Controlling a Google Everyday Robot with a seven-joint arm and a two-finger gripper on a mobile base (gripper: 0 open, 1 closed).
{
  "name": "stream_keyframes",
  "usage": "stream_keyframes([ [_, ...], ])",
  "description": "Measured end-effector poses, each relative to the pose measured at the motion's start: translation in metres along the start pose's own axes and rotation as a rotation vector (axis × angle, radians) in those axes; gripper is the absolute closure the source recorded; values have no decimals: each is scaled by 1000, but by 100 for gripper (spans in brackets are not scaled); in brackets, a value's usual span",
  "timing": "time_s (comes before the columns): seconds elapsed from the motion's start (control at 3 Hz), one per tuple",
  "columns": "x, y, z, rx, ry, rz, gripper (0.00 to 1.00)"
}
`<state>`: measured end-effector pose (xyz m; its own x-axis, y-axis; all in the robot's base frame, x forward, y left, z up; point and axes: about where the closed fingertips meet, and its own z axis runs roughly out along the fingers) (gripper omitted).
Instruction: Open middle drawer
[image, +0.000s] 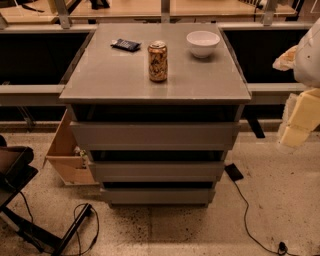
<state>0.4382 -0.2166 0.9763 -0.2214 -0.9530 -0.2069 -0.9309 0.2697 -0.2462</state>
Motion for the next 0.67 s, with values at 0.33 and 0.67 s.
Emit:
stream_keyframes([
  [0.33,0,1,2,4,-1,0,0],
  [0.67,10,18,40,-1,-1,2,0],
])
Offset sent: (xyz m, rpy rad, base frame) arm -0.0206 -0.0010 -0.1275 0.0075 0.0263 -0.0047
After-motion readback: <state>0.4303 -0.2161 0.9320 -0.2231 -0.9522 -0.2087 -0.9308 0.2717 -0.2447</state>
